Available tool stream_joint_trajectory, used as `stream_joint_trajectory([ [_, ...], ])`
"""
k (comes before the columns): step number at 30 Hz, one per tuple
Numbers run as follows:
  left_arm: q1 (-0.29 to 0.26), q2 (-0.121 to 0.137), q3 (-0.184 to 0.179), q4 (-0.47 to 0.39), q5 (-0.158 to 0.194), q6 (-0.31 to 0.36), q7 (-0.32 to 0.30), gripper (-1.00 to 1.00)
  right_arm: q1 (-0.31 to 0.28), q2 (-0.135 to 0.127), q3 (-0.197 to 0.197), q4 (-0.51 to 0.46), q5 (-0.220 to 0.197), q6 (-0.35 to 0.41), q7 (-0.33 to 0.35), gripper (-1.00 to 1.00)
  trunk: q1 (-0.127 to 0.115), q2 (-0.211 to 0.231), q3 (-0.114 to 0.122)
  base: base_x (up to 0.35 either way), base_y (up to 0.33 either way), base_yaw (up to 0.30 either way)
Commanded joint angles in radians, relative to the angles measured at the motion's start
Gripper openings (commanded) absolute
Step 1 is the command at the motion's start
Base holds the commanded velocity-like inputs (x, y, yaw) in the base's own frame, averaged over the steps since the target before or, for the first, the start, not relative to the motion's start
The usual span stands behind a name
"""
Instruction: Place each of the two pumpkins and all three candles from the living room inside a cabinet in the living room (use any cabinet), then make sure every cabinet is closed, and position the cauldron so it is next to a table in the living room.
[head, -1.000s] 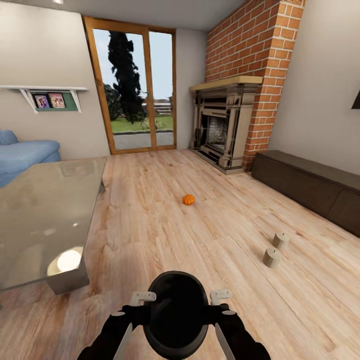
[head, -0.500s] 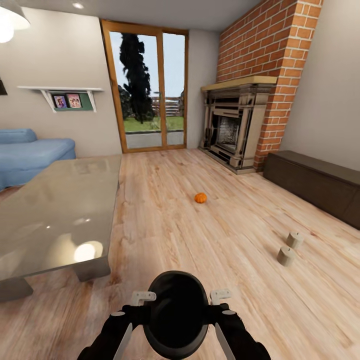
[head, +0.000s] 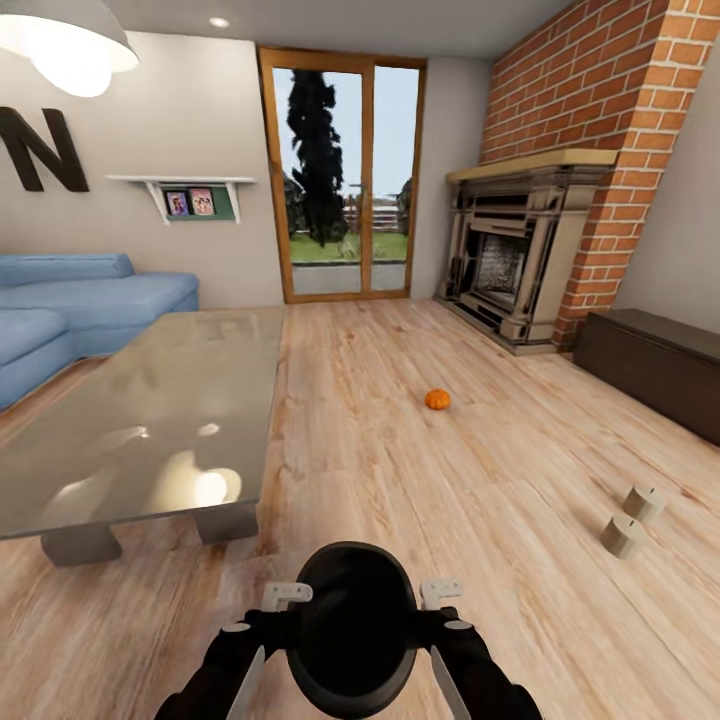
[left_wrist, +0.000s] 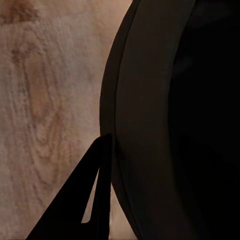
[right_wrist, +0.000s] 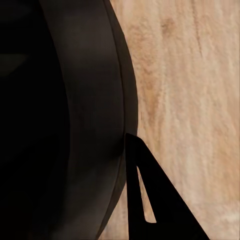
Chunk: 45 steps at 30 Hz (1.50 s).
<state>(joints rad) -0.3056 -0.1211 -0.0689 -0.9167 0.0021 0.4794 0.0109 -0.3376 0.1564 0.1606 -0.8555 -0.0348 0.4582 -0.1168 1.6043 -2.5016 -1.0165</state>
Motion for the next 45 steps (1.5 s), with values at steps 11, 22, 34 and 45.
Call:
stream_joint_trajectory([
  [11, 0.000, 0.002, -0.002, -0.001, 0.012, 0.005, 0.001, -1.00, -0.001, -0.001, 0.004, -0.048, -0.016, 0.004, -0.006, -1.00, 0.000, 0.000, -0.001, 0.000, 0.277, 0.008],
  [22, 0.000, 0.003, -0.002, -0.001, 0.012, 0.005, 0.001, -1.00, 0.000, -0.001, 0.005, -0.048, -0.016, 0.004, -0.005, -1.00, 0.000, 0.000, -0.001, 0.000, 0.289, 0.040],
  [34, 0.000, 0.003, -0.002, -0.001, 0.012, 0.005, 0.001, -1.00, -0.001, -0.001, 0.005, -0.048, -0.016, 0.004, -0.004, -1.00, 0.000, 0.000, -0.001, 0.000, 0.289, 0.004],
  [45, 0.000, 0.002, -0.002, -0.001, 0.012, 0.005, 0.001, -1.00, 0.000, -0.001, 0.005, -0.048, -0.016, 0.004, -0.004, -1.00, 0.000, 0.000, -0.001, -0.021, 0.283, 0.000],
])
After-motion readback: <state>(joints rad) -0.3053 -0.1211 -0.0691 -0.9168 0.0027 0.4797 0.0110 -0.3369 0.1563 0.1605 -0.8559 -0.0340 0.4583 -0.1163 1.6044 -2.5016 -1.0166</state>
